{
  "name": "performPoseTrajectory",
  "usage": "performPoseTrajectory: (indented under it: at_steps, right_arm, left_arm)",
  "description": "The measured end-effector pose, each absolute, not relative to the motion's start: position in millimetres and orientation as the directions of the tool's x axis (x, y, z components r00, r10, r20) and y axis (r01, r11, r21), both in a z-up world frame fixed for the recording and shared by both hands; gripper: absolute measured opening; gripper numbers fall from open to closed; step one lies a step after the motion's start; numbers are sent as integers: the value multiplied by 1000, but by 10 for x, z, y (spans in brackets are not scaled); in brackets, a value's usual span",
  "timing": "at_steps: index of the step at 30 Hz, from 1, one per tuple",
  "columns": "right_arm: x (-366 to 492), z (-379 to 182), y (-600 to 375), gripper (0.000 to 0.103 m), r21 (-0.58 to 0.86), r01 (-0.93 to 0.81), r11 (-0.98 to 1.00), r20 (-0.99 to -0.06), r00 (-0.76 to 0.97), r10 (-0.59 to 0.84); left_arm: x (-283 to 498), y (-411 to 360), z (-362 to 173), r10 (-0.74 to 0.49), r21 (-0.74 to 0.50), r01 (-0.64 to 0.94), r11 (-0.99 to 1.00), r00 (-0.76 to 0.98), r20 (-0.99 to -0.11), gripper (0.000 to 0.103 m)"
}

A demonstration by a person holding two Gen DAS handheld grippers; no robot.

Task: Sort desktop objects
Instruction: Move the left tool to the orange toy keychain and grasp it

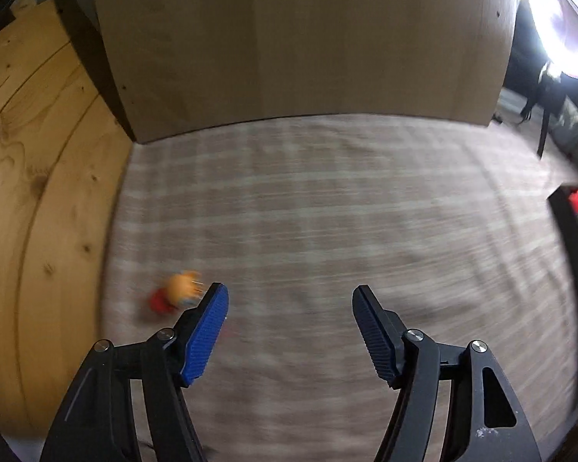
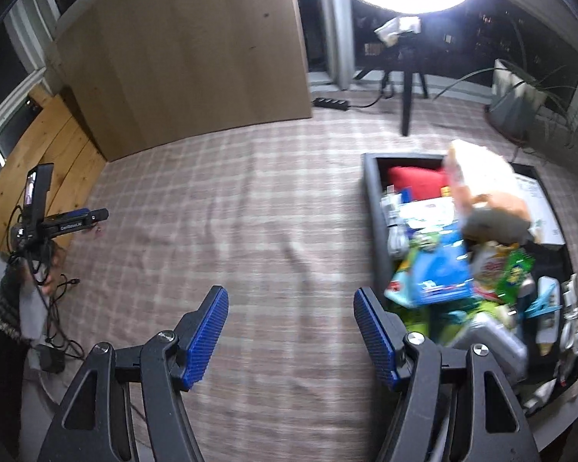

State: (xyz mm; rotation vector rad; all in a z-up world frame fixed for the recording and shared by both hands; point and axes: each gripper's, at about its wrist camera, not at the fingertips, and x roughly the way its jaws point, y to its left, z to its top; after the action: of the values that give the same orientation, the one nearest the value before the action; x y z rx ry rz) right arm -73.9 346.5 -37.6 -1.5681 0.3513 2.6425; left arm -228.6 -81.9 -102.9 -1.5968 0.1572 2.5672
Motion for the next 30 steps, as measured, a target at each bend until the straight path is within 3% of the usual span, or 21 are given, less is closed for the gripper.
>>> performPoseTrajectory:
  at_steps: [13, 18, 21, 30]
  right_arm:
    - [-917, -592, 2938, 64, 197, -161, -967, -901, -419, -113]
    - [-982, -593, 2865, 64, 189, -161, -969, -905, -412, -108]
    - [-1009, -572, 2833, 64, 187, -158, -969, -903, -415, -107]
    - [-1028, -582, 2778, 64, 168, -152, -974, -910, -404, -93]
  left_arm:
    - [-2566, -1612, -1409, 28, 36, -146, -989, -416, -909, 70]
    - [-2582, -1659, -1509, 34, 33, -159, -987, -404, -914, 65]
    - [-2612, -1745, -1558, 45, 11, -138, -990, -397, -917, 54]
    - [-2662, -1788, -1629, 51, 3, -130, -992, -412, -910, 51]
